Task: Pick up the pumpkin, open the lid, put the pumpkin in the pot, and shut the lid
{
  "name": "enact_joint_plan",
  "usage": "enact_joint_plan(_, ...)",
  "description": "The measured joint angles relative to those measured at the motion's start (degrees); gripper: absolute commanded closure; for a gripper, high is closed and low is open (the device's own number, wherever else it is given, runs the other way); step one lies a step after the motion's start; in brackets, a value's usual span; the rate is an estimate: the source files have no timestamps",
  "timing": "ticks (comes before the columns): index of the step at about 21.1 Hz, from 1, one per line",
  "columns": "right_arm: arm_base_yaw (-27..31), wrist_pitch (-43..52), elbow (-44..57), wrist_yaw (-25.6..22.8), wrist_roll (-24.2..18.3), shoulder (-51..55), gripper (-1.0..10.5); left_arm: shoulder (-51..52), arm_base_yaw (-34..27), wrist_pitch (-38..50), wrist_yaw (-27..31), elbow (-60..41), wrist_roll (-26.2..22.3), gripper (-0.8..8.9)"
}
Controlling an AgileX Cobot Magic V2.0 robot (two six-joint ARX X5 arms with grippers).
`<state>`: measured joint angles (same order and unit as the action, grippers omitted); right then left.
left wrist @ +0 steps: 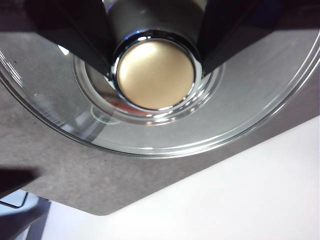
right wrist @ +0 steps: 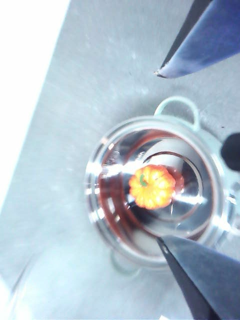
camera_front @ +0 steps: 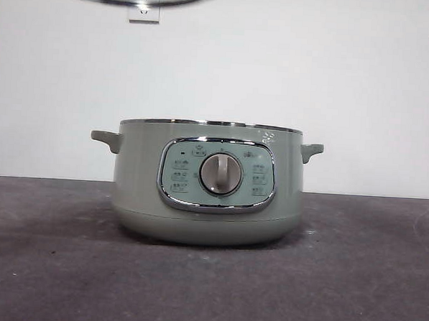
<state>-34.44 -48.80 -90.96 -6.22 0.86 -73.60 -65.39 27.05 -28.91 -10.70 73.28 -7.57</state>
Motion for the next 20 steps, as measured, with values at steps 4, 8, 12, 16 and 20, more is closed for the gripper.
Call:
enact_joint_plan(4,0.0,-3.3,-0.02,0.0,0.87,9.22,2.5,-9.77,0.0,7.56,-1.6,0.0,-0.46,8.22)
enact_joint_plan(8,0.0,-4.39,-0.02,0.0,1.11,13.18,2.5,-15.45,0.0,11.8,-2.51,0.0,-0.57,8.22)
enact_joint_plan(12,0.0,-5.27,-0.02,0.0,1.27,15.54,2.5,-20.37,0.13,15.87,-2.58,0.0,-0.59,8.22)
enact_joint_plan(16,0.0,-6.88,0.0,0.0,1.31,16.15,2.5,-24.3,0.39,19.17,-2.54,0.0,-0.63,8.22)
enact_joint_plan(20,0.0,-8.28,0.0,0.0,1.31,16.02,2.5,-27.17,1.07,21.2,-2.54,0.0,-0.81,8.22)
